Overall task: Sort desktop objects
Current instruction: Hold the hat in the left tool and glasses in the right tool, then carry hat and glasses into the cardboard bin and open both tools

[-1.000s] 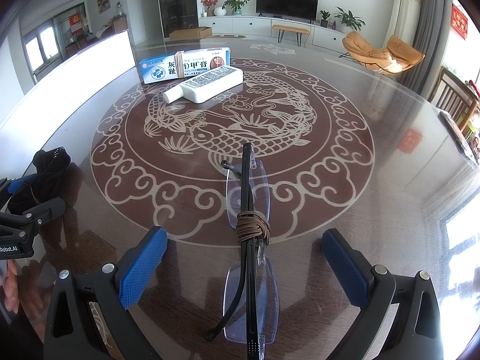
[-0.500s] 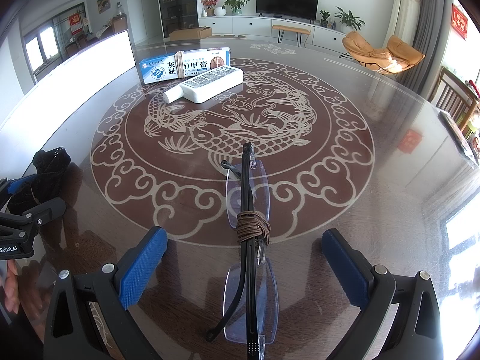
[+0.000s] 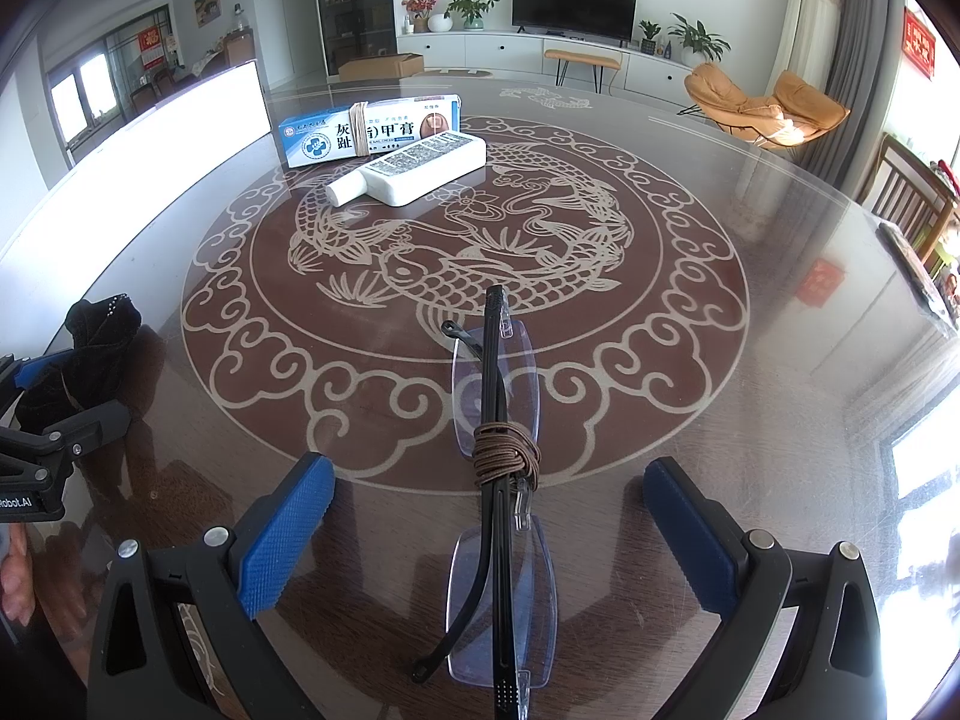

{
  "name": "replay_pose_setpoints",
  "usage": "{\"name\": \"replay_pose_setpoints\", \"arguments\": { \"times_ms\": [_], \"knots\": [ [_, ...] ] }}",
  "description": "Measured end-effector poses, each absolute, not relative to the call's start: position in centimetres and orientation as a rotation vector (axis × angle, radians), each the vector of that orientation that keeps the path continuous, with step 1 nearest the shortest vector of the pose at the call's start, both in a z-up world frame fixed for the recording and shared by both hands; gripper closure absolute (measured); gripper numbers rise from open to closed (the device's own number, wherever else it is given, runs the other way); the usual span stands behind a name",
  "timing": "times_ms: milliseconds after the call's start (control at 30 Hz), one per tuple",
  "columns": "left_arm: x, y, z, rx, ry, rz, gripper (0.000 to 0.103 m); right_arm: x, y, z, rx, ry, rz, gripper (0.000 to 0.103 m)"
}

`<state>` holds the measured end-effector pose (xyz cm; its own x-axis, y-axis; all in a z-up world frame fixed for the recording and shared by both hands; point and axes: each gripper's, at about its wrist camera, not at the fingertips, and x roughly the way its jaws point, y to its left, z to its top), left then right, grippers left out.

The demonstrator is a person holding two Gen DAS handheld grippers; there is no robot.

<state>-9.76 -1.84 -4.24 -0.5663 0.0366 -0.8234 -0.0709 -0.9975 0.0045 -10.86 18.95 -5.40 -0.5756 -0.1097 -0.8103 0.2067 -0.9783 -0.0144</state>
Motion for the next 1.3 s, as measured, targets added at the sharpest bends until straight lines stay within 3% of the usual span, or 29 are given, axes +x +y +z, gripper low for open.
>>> {"name": "replay_pose_setpoints", "arguments": {
  "times_ms": [67, 133, 667, 1000, 1200, 1267, 1300],
  "knots": [
    [-9.4, -1.5, -3.8, -1.391, 0.076, 2.726, 0.046, -10.9, 19.0, -5.4, 1.344, 0.16, -2.635, 0.0],
    [-9.2, -1.1, -3.6, -1.369, 0.086, 2.715, 0.064, -10.8, 18.9, -5.4, 1.344, 0.16, -2.635, 0.0],
    [-9.1, -3.4, -3.1, -1.319, -0.135, 2.73, 0.068, -11.0, 18.9, -5.5, 1.356, 0.153, -2.624, 0.0],
    [-9.0, -4.1, -3.0, -1.309, -0.198, 2.733, 0.068, -14.2, 19.2, -5.0, 1.737, 0.177, -2.331, 0.002],
    [-8.6, -4.1, -2.6, -1.283, -0.184, 2.748, 0.068, -15.1, 18.8, -4.6, 1.79, 0.177, -2.278, 0.016],
    [-8.4, -4.2, -2.4, -1.264, -0.188, 2.753, 0.068, -14.9, 18.0, -4.5, 1.792, 0.279, -2.274, 0.029],
    [-8.3, -4.2, -2.2, -1.254, -0.189, 2.754, 0.068, -14.7, 17.7, -4.2, 1.766, 0.287, -2.271, 0.05]
  ]
}}
